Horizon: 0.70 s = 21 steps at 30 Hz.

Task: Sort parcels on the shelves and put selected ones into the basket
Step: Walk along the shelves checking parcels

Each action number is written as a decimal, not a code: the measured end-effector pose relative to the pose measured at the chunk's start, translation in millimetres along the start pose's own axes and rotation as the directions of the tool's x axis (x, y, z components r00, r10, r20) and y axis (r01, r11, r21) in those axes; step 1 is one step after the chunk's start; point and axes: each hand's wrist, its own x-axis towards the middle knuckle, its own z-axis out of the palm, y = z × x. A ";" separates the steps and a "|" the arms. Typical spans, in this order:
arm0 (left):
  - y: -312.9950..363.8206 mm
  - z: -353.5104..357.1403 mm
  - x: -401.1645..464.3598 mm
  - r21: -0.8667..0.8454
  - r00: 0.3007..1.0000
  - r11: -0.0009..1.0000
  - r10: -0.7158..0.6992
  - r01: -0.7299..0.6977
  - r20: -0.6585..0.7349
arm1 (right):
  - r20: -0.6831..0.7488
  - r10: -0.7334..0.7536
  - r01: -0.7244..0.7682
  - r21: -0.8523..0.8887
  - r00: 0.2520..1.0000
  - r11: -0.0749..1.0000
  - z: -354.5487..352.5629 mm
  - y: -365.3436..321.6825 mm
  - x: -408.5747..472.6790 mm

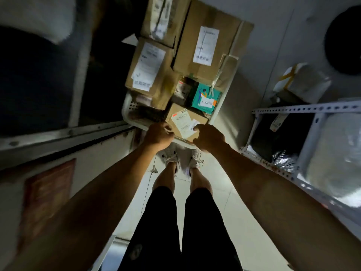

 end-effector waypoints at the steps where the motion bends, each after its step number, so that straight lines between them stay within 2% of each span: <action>1: 7.3 -8.8 -21.5 -0.014 1.000 1.000 0.018 -0.018 -0.002 | 0.018 -0.025 0.025 0.010 1.000 1.000 -9.1 -5.4 -19.5; 4: 21.1 -39.7 -83.9 -0.037 0.998 0.999 0.035 -0.037 -0.059 | 0.018 -0.131 0.131 0.005 0.991 0.991 -36.9 -24.4 -72.5; 7: 22.7 -66.5 -149.5 -0.037 0.978 0.999 0.011 -0.019 -0.206 | 0.066 -0.272 0.278 -0.109 0.960 0.955 -62.0 -55.5 -116.6; 10: 9.0 -79.0 -215.4 -0.123 0.942 0.992 -0.054 0.013 -0.333 | 0.162 -0.436 0.465 -0.265 0.885 0.845 -77.3 -100.4 -156.1; 13: -9.2 -74.4 -284.3 -0.253 0.886 0.966 -0.165 0.057 -0.432 | 0.219 -0.598 0.635 -0.347 0.771 0.690 -73.6 -140.5 -197.9; 17: -45.8 -42.4 -372.0 -0.456 0.786 0.880 -0.374 0.133 -0.492 | 0.325 -0.693 0.765 -0.304 0.643 0.568 -38.5 -185.3 -259.1; 21: -91.9 17.5 -470.7 -0.634 0.608 0.738 -0.619 0.232 -0.498 | 0.500 -0.729 0.881 -0.339 0.467 0.332 35.6 -215.9 -328.2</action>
